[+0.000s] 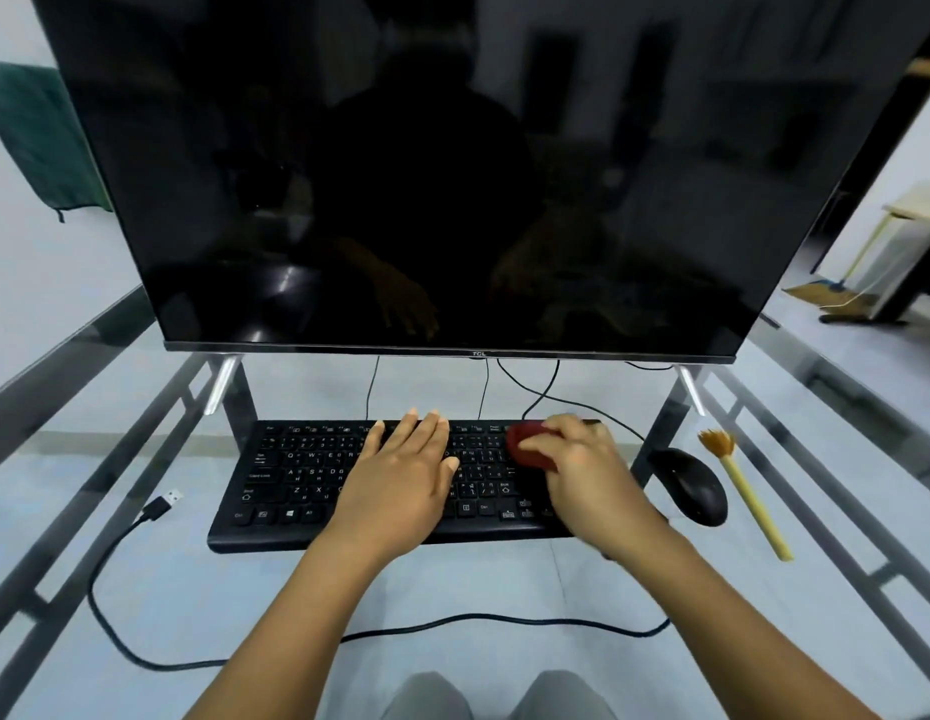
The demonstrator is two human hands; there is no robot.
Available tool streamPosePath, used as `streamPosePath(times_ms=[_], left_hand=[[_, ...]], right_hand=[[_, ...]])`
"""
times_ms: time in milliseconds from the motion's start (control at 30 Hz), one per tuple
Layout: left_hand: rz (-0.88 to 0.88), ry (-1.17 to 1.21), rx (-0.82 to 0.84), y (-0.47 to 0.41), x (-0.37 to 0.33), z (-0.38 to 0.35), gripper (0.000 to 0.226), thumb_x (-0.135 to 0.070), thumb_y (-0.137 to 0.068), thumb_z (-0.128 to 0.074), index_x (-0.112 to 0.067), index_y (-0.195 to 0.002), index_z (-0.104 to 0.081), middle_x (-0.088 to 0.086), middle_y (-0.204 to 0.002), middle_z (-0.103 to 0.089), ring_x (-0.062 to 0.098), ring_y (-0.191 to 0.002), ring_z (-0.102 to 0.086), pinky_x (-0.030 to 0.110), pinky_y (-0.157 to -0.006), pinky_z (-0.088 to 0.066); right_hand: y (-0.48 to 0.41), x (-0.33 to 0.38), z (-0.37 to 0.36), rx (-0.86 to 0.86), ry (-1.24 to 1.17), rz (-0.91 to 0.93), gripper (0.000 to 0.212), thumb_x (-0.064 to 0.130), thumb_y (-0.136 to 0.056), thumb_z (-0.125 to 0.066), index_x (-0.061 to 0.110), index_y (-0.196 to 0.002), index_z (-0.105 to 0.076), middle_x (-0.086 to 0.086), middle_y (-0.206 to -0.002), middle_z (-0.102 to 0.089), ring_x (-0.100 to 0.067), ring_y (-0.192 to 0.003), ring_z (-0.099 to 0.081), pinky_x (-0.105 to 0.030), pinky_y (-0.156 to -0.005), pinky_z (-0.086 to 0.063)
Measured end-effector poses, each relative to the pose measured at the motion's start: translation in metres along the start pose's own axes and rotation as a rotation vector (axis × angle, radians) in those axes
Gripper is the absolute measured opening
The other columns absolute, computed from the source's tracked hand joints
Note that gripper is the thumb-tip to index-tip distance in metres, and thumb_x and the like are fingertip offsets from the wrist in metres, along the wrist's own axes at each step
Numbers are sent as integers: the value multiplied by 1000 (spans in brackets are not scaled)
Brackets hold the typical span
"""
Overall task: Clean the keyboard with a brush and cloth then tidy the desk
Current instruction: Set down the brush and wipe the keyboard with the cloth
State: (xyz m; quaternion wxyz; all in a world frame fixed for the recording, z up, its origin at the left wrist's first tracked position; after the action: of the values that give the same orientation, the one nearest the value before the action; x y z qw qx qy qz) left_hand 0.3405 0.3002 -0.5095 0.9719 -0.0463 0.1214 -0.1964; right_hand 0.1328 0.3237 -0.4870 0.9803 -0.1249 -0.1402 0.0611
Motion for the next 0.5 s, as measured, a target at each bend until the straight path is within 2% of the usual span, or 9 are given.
streamPosePath(times_ms=[67,100,200,233,300,400,433,500], left_hand=[[-1,4,2,0,0,0,56,-43,-102,-13,-21,-153,-13,-5,-161,-10,13,-148,0,38,-119,3],[-3,9,6,0,0,0,56,-43,-102,-15,-21,-153,-13,-6,-161,-9,12,-148,1,38,-119,3],[-3,15,16,0,0,0,56,-44,-102,-17,-22,-153,-12,-7,-161,-8,11,-148,2,38,-120,4],[-3,13,16,0,1,0,56,-44,-102,-16,-22,-153,-12,-7,-161,-8,11,-148,2,37,-120,4],[-5,5,10,-1,1,0,56,-44,-101,-14,-21,-153,-12,-6,-161,-10,12,-148,0,38,-119,3],[-2,-1,2,0,0,1,59,-45,-99,-11,-20,-153,-14,-5,-161,-11,13,-149,-1,38,-119,3],[-2,2,4,0,-1,1,58,-44,-101,-13,-20,-153,-14,-5,-161,-11,13,-149,-1,38,-119,3],[-2,2,5,0,-2,2,56,-43,-102,-16,-20,-153,-13,-5,-161,-11,13,-148,0,38,-119,3]], right_hand=[[1,7,-2,-13,-9,96,54,-7,-82,-50,26,-121,-66,2,-131,-54,-27,-115,-44,-36,-99,-44],[-5,-2,0,-41,-5,23,54,-7,-81,-50,26,-120,-67,1,-129,-55,-28,-115,-46,-38,-97,-45],[-29,-36,4,-97,30,-345,49,-4,-84,-47,19,-123,-65,-11,-126,-54,-36,-111,-48,-43,-91,-48],[-33,-34,3,-97,33,-380,48,-5,-85,-46,19,-122,-65,-12,-125,-54,-37,-110,-47,-43,-92,-48],[-31,-7,-5,-75,34,-252,52,-5,-83,-47,24,-122,-65,-8,-128,-53,-34,-109,-44,-40,-95,-45],[-16,22,-18,-13,-12,117,54,-4,-83,-51,27,-124,-64,1,-132,-52,-27,-110,-42,-33,-101,-40],[-17,18,-17,6,-53,138,55,-6,-82,-50,28,-123,-65,3,-132,-53,-26,-112,-44,-33,-103,-40],[-28,-7,-12,-32,-84,-42,56,-6,-81,-47,29,-119,-67,1,-131,-55,-27,-116,-47,-39,-104,-42]])
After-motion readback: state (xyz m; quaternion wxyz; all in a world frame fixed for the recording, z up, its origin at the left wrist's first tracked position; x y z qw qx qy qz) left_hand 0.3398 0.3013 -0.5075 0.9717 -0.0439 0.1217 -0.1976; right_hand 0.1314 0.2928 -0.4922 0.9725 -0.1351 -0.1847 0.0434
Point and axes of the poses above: each hand's wrist, its own y-axis away from the middle knuckle, its own z-axis out of the back of the hand, x = y × z, the point moved 1 cm from there along -y, towards the middle knuckle
